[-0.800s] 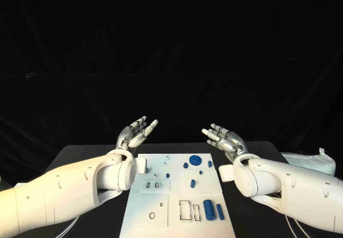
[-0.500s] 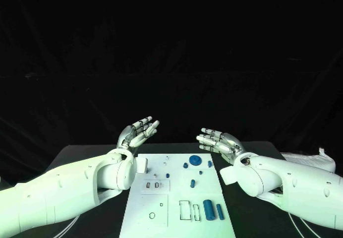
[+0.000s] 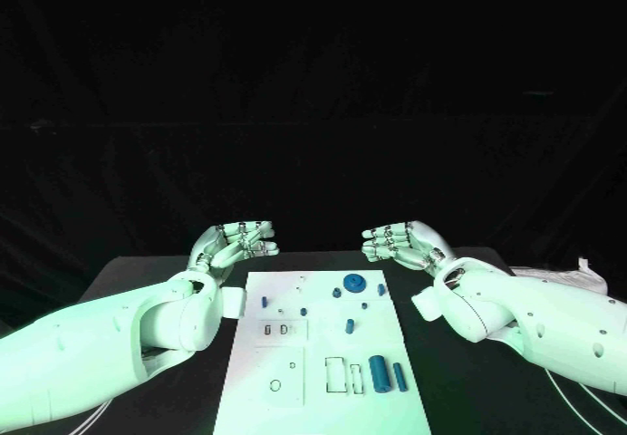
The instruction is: Assemble the parts on the task board
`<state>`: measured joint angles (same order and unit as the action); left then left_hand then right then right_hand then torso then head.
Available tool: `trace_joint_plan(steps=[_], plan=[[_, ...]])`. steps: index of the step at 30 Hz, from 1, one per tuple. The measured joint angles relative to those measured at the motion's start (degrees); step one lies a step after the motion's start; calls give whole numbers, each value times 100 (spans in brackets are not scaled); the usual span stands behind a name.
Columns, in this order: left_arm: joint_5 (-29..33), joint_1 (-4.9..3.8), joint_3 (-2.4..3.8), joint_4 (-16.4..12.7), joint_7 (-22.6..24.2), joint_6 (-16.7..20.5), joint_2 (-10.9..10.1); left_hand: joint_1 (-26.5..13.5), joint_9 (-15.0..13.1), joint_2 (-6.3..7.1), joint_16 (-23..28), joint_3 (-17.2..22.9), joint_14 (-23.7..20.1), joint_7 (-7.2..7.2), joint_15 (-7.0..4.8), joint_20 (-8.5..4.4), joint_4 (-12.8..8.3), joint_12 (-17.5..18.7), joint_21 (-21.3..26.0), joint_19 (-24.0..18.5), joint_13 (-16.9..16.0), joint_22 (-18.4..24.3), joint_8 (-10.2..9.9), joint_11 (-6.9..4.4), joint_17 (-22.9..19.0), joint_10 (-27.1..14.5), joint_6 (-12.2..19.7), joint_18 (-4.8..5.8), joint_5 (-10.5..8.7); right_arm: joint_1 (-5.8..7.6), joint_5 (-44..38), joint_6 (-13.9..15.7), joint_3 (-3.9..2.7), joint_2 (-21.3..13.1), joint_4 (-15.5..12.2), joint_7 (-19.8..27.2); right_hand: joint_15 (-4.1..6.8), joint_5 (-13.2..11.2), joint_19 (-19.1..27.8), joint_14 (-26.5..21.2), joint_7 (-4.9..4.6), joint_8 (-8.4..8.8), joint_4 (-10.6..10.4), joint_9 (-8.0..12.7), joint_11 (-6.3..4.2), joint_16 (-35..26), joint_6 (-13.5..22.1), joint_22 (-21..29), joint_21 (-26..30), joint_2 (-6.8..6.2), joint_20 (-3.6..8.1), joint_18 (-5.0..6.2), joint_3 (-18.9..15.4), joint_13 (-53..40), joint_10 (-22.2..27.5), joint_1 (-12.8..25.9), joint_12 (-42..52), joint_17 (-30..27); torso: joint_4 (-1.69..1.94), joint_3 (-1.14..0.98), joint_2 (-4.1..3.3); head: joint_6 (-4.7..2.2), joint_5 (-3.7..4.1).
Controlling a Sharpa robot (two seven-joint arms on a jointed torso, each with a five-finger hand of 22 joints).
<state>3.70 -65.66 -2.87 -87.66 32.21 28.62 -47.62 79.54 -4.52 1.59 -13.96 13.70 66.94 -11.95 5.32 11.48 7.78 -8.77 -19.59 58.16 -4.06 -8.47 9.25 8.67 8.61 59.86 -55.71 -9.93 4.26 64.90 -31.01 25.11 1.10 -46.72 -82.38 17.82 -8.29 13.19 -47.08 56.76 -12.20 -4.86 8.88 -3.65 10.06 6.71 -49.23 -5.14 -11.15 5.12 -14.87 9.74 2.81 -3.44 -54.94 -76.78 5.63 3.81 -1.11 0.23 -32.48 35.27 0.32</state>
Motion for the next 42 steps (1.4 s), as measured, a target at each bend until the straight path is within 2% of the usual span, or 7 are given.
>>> trace_joint_plan(steps=[8, 15, 17, 19, 22, 26, 42], plan=[[9, -3, 0, -817, -132, -248, -480, -80, 14, 79, -269, 296, 721, 152, -270, -284, -150, 128, -362, 546, 9, -135, -82, -194, 411, 561, -316, 5, 0, 225, -1362, -59, -55, -8, 90, -250, 351, -87, -1094, 1184, 110, 0, 245, -28, -218, 211, -668, -154, -513, -73, 395, 0, 245, -27, -864, -73, 0, 133, 16, -2, -254, -54, 100], [66, -15, 1, -1308, -241, -437, -705, -224, 32, 223, -408, 330, 805, 182, -297, -321, -137, 200, -475, 623, -3, -193, -183, -236, 674, 703, -347, 7, 0, 414, -2914, -266, -97, -4, 124, -716, 668, -159, -1981, 2186, 271, 0, 389, -36, -441, 577, -1047, -457, -1185, -167, 768, 0, 390, -36, -1426, -118, -26, 413, 113, -1, -525, -91, 179], [94, -23, 7, -1391, -258, -468, -744, -245, 37, 244, -432, 330, 805, 182, -297, -321, -137, 214, -475, 623, -3, -196, -206, -236, 719, 703, -346, 7, 0, 463, -3314, -324, -103, 18, 133, -848, 857, -204, -2597, 2576, 403, 55, 474, -47, -592, 1541, -1288, -975, -2054, -287, 1042, -1, 573, -52, -1726, 2, -152, 1079, 143, 2, -609, -104, 214], [130, -31, 15, -1484, -274, -499, -783, -252, 38, 251, -440, 330, 805, 182, -297, -321, -137, 221, -475, 623, -3, -197, -220, -236, 747, 703, -347, 7, 0, 518, -3767, -391, -106, 45, 137, -1003, 935, -210, -3035, 2689, 463, 91, 485, -50, -656, 2264, -1387, -2251, -3272, -377, 1137, -57, 693, -70, -1863, 91, -180, 1533, 173, 7, -688, -118, 250], [174, -46, 31, -1617, -289, -536, -849, -266, 38, 265, -466, 330, 789, 182, -281, -321, -137, 239, -499, 623, -3, -202, -220, -236, 791, 703, -346, 8, 0, 595, -4377, -484, -118, 80, 137, -1230, 972, -277, -3566, 2727, 490, 91, 464, -62, -720, 4147, -1414, -4744, -5350, -506, 1181, -411, 866, -104, -1928, 220, -180, 3129, 218, 7, -798, -137, 290], [217, -61, 43, -1748, -301, -571, -923, -296, 38, 295, -500, 330, 788, 177, -281, -321, -137, 262, -505, 623, -3, -217, -244, -236, 854, 703, -342, 9, 0, 667, -5055, -615, -123, 126, 125, -1516, 973, -278, -3674, 2727, 490, 91, 389, -79, -719, 5623, -1450, -6535, -6723, -631, 1158, -622, 1176, -145, -1928, 345, -180, 4642, 257, 7, -920, -161, 329], [282, -80, 58, -1927, -341, -637, -1002, -343, 37, 294, -565, 330, 783, 161, -276, -321, -137, 288, -549, 623, -2, -234, -287, -213, 956, 679, -324, 9, 0, 730, -6436, -1096, -128, 288, 98, -2131, 930, -368, -3683, 2726, 469, 90, 147, -112, -606, 6323, -1469, -6981, -7331, -822, 1064, -713, 1494, -144, -1549, 416, -180, 5421, 366, 14, -1247, -181, 384]])
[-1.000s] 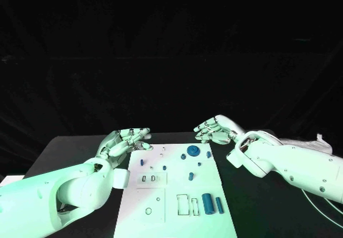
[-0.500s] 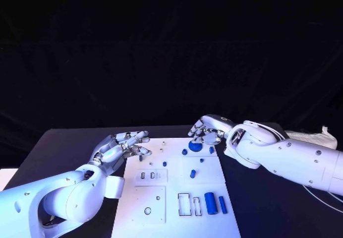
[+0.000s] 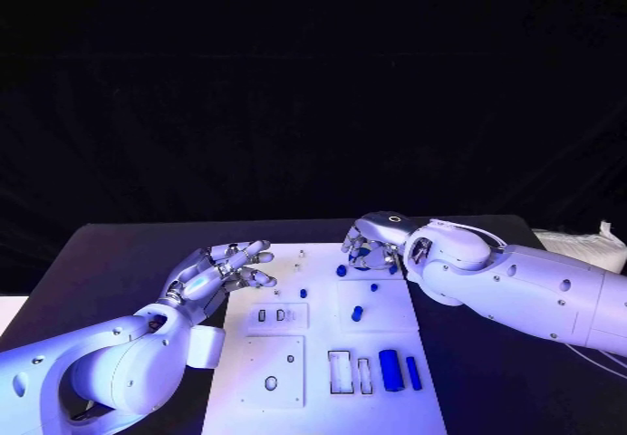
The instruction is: Assemble the parts on the task board
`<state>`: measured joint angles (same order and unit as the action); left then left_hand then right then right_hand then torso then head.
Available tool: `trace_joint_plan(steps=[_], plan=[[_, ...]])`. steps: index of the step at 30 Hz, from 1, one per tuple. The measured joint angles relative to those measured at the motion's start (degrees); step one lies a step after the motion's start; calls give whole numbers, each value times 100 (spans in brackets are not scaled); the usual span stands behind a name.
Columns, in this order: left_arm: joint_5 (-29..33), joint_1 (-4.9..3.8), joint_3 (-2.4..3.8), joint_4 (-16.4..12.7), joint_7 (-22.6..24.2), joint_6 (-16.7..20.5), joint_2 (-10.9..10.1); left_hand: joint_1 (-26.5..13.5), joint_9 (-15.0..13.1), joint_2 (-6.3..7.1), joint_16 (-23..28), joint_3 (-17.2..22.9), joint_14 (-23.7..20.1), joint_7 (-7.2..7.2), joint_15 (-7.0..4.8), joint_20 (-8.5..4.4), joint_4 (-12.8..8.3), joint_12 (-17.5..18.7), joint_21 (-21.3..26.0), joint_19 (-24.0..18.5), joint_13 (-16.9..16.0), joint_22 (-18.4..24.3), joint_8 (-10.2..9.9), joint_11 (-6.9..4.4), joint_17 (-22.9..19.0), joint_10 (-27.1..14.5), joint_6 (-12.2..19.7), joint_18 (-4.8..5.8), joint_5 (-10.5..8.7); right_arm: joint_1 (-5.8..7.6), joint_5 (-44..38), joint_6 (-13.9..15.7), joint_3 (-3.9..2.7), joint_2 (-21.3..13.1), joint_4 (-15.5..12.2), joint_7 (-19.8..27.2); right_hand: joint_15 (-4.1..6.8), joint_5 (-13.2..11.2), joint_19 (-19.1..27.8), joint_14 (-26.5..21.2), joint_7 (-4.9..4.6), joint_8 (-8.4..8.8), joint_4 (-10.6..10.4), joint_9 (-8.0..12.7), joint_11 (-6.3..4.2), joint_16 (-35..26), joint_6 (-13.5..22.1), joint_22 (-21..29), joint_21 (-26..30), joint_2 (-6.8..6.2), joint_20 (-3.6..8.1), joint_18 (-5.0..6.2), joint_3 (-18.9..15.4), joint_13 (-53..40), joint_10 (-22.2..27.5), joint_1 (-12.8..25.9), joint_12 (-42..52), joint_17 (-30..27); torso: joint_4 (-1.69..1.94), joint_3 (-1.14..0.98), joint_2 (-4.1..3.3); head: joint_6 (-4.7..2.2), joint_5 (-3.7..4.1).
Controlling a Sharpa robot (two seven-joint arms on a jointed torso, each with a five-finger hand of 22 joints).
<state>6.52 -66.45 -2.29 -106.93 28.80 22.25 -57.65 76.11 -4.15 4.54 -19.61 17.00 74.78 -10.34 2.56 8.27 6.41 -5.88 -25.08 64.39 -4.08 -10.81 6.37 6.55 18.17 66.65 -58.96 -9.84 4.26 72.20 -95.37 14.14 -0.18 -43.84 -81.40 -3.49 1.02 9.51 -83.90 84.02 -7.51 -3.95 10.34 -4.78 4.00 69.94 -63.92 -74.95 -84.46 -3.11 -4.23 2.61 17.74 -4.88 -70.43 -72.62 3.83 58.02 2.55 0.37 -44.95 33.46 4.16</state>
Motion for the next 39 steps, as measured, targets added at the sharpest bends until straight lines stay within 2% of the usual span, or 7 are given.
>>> trace_joint_plan(steps=[8, 10, 13, 22, 32, 35, 39], plan=[[9, -1, 1, -2, -17, -14, -8, -40, 5, -4, -20, 0, -23, -20, 22, 0, 0, 24, 0, 0, 0, -5, -29, 0, 48, 0, 20, 1, 0, 0, -244, -177, 0, 27, -80, -71, -41, -31, -20, 0, 0, 0, -49, -5, 24, 30, 0, 1, -9, -45, -20, 0, 80, 10, 64, 1, 0, 9, 29, 3, -58, -5, 10], [10, -2, 2, -1, -21, -15, -9, -47, 5, 2, -32, 0, -23, -20, 22, 0, 0, 24, 0, 0, 0, -5, -29, 0, 53, 0, 20, 1, 0, -4, -294, -234, 0, 35, -93, -81, -40, -55, -20, 0, 0, 0, -62, -12, 18, 30, 0, 1, -9, -98, -20, 0, 93, 21, 106, 7, 0, 9, 32, 3, -72, -7, 12], [12, -2, 2, 5, -30, -16, -10, -45, 5, 1, -32, 0, -23, -20, 22, 0, 0, 44, 0, 0, 0, -5, -29, 21, 69, -21, 21, 1, 0, -17, -356, -317, 0, 51, -98, -91, -40, -91, 1, 0, 0, 0, -86, -12, 51, 53, 1, 1, -9, -98, -41, 0, 117, 39, 154, 8, 0, 8, 38, 4, -87, -7, 18], [15, -2, 2, 21, -54, -17, -13, -45, 5, 0, -32, 15, -65, -40, 22, 0, -15, 44, -21, 0, -5, -12, -51, 21, 100, -21, 41, 1, 0, -41, -483, -476, 1, 112, -108, -106, -40, -121, 1, 0, 17, 0, -150, -17, 41, 74, -16, 1, -9, -98, -41, 0, 146, 55, 186, 8, 1, 12, 63, 7, -121, -20, 27], [18, -2, 2, 14, -85, -20, -34, -44, 4, 0, -60, 15, -65, -40, 21, 21, -15, 72, -21, -22, -4, -12, -78, 41, 123, -41, 41, 1, 0, -42, -561, -572, 0, 153, -74, -135, -40, -143, -19, 0, 37, 0, -230, -31, 51, 74, -36, 2, -9, -97, -61, 0, 226, 76, 195, 8, 1, 12, 72, 9, -156, -16, 18], [19, -2, 2, 12, -94, -21, -38, -44, 4, 0, -60, 15, -65, -40, 21, 21, -15, 78, -21, -22, -4, -12, -78, 41, 123, -41, 41, 2, 0, -37, -572, -585, -5, 160, -74, -139, -40, -267, -20, 0, 40, 2, -310, -40, 51, 103, -96, 3, -30, -64, -61, 0, 306, 78, 195, -25, 1, 11, 75, 9, -164, -11, 17], [20, -3, 2, 11, -107, -24, -42, -44, 4, 0, -60, 30, -65, -40, 21, 21, -30, 78, -21, -22, -4, -18, -78, 41, 139, -41, 41, 1, 0, -33, -583, -593, -11, 169, -74, -145, -40, -348, -19, -1, 74, 21, -429, -63, -29, 141, -200, 3, -55, -18, -61, 0, 426, 78, 104, -68, 1, 55, 78, 11, -174, -9, 21]])
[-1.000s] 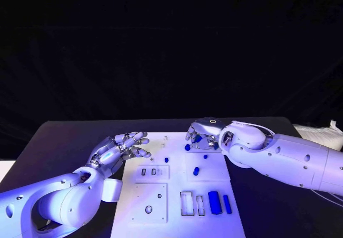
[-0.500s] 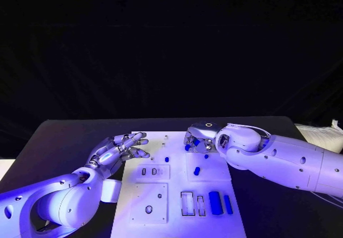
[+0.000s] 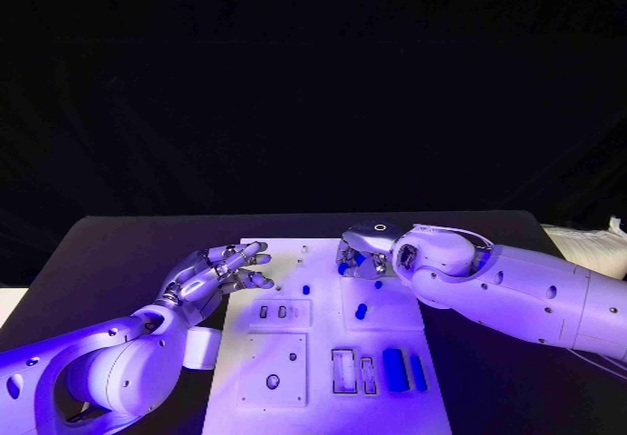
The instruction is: Assemble the parts on the task board
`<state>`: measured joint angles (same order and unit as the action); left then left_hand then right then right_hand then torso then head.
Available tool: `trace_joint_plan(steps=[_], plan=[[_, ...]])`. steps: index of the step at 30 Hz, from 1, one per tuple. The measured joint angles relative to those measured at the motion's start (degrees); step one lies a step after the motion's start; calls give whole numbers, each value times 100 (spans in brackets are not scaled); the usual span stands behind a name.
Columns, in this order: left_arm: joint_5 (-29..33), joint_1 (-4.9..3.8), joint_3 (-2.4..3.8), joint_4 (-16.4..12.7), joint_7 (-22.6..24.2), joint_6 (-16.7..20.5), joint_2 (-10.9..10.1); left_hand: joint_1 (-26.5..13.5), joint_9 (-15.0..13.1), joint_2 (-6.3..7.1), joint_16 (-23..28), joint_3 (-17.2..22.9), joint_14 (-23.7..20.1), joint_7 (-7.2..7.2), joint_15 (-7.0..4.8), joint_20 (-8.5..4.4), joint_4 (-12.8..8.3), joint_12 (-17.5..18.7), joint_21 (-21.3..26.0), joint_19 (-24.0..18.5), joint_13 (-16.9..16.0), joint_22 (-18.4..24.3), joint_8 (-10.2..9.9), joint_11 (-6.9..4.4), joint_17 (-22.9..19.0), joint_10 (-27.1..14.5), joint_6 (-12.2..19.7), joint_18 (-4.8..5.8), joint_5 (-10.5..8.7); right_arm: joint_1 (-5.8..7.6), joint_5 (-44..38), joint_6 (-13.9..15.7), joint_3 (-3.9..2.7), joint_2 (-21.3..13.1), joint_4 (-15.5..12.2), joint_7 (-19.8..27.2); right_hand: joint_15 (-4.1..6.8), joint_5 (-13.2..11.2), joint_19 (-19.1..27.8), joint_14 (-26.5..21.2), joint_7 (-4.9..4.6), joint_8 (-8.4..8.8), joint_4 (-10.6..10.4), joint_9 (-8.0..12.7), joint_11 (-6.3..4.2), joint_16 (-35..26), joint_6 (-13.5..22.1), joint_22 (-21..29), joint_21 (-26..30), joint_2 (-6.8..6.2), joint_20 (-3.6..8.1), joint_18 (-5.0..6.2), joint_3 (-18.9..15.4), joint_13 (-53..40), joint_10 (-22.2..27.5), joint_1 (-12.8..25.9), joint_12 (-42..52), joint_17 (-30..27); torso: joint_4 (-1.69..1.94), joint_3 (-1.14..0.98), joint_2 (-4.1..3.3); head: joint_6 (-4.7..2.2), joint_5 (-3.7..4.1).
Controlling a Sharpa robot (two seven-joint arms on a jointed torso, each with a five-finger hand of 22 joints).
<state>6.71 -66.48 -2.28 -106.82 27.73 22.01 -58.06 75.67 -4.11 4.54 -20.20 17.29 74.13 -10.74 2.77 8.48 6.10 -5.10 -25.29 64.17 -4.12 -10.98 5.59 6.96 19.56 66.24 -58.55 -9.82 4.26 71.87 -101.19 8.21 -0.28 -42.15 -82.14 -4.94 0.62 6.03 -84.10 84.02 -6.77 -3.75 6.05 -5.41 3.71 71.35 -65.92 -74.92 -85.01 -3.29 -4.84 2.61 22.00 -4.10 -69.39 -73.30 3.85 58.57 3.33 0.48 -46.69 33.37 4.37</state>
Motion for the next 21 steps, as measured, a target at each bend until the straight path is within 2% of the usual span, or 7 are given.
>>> trace_joint_plan(steps=[4, 9, 14, 21], plan=[[0, 0, 0, 0, -13, -4, -1, 0, 0, 0, 0, 0, 0, 0, 0, 0, 0, 0, -22, 0, 0, 0, 0, 0, 14, 0, 0, 0, 0, 2, -7, 1, -3, 2, -2, -3, 0, -20, 0, 0, 41, -46, -87, -21, -41, 67, -102, 0, -41, 23, 0, 0, 87, -4, -114, 8, 0, 70, 2, 2, -5, 1, 8], [1, 0, 0, 1, -30, -10, -1, 0, 5, 0, -26, -11, 0, -12, 0, 0, -23, 0, -22, 0, 0, -6, 0, 0, 34, 0, 12, 0, 0, 4, -25, 53, -3, 1, -11, -7, 0, -48, 0, 0, 33, -90, -160, -30, -60, 168, -134, 0, -108, 67, 0, 0, 159, -14, -217, 9, 0, 194, 9, 3, -16, -2, 24], [2, 0, 0, 13, -46, -16, -1, 0, 4, 0, -26, 0, 0, -21, 0, 0, -34, 0, -22, 0, -5, -11, -24, 0, 56, 0, 21, 0, 0, -9, -47, 255, 3, -13, -50, -24, 43, -97, 22, 1, 33, -90, -212, -31, -64, 210, -134, 1, -131, 94, 22, 0, 181, -14, -239, 6, 0, 252, 20, 7, -20, -24, 30], [2, 0, 0, 36, -62, -19, -4, 0, 4, 0, -50, 16, -20, -21, 20, 0, -50, 0, -45, 0, -5, -11, -24, 20, 79, -20, 21, 0, 0, 39, -79, 660, -38, 78, -38, -111, 43, -131, 22, 1, 34, -88, -244, -30, -84, 211, -133, 1, -131, 103, 22, 0, 181, -14, -259, -1, 0, 262, 31, 13, -30, -75, 25]])
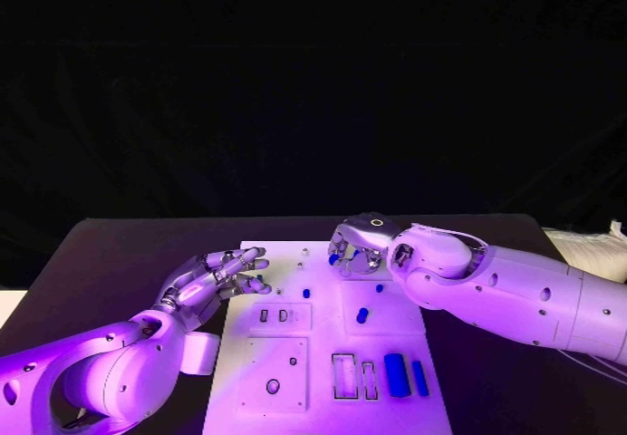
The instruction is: Assemble the parts on the task board
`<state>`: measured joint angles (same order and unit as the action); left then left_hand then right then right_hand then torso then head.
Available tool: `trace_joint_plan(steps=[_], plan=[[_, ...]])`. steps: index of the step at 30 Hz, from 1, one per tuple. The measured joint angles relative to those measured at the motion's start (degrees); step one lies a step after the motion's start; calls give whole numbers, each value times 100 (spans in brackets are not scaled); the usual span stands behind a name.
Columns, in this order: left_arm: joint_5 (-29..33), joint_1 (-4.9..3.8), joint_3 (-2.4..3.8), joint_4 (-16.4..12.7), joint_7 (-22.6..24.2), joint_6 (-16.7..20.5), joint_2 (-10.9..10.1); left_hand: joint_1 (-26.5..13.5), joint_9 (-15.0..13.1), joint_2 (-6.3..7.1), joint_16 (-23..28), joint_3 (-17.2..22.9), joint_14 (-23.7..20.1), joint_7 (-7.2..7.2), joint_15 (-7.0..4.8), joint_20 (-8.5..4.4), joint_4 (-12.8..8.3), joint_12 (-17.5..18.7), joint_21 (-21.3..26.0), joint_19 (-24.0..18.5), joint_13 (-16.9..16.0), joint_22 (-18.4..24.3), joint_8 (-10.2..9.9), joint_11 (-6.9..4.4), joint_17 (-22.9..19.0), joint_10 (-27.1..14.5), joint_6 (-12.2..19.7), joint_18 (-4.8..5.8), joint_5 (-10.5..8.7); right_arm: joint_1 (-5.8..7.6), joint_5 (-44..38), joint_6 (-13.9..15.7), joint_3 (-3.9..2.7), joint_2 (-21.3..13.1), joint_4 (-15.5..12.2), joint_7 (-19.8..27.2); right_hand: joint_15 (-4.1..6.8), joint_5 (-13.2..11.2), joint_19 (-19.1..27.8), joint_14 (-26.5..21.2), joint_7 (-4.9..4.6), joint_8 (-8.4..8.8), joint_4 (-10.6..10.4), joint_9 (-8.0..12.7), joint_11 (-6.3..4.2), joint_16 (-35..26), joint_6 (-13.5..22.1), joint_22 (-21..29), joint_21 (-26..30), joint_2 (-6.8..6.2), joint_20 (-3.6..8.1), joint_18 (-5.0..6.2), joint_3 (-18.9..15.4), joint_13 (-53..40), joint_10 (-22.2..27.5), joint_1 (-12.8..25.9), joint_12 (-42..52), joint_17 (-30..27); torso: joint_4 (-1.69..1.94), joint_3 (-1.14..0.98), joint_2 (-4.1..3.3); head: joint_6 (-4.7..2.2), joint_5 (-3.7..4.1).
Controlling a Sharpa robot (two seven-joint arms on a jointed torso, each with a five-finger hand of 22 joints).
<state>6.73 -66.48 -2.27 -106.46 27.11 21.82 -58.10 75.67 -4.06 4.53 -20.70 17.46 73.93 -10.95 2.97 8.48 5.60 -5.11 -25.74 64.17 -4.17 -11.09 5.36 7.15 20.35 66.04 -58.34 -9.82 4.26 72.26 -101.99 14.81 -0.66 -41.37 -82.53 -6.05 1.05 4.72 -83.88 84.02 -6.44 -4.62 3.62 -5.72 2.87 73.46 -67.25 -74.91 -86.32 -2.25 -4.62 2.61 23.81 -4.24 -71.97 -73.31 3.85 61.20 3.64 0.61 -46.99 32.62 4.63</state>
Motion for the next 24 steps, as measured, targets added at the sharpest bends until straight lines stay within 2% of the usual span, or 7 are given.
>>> trace_joint_plan(steps=[11, 24], plan=[[0, 0, 0, 5, -12, -8, -2, 0, 0, 0, 0, 0, 0, 0, 0, 0, 0, 0, 0, 0, 0, -6, 1, 0, 12, 0, 0, 0, 0, 47, -63, 370, -7, 338, 262, -159, 0, -44, 0, 0, -15, 31, -63, 0, 0, 22, -15, -4, 0, 0, 0, 0, 14, 1, 0, 0, 0, 16, 25, 8, -21, -49, -20], [1, 0, 0, -17, -19, -24, -10, 0, -1, 0, 0, -16, -21, 0, -21, 0, -16, 23, 0, 0, 1, -6, -21, 0, 18, 0, 0, 1, 0, 59, -108, 510, -8, 721, 605, -189, -1, -63, 0, 0, -14, 39, -63, 0, 1, 22, -15, -3, 0, -2, 0, 0, 14, 1, 0, 0, 0, 30, 42, 15, -48, -58, -48]])
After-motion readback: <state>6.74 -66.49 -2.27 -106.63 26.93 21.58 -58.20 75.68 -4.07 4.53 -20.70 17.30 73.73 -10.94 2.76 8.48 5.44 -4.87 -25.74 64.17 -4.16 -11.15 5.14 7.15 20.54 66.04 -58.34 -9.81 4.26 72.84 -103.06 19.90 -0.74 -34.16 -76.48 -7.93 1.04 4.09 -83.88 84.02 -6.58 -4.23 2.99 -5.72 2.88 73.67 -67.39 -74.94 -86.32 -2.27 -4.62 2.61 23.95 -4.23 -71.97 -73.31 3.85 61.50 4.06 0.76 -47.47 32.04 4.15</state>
